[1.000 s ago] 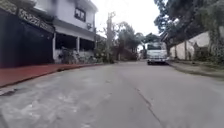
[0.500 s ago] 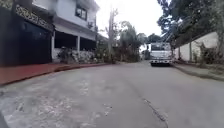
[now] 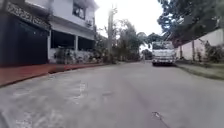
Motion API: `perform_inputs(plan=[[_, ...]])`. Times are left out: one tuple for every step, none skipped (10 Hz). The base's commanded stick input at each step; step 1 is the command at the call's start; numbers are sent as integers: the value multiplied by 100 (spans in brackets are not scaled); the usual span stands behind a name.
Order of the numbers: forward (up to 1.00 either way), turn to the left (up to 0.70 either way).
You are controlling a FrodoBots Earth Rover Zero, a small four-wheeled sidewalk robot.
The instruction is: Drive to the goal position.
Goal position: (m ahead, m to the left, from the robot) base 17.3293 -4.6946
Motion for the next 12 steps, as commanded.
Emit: perform_inputs(plan=[[85,0],[85,0],[85,0],[85,0],[85,0],[85,0],[85,0],[85,0],[85,0],[85,0],[85,0],[85,0]])
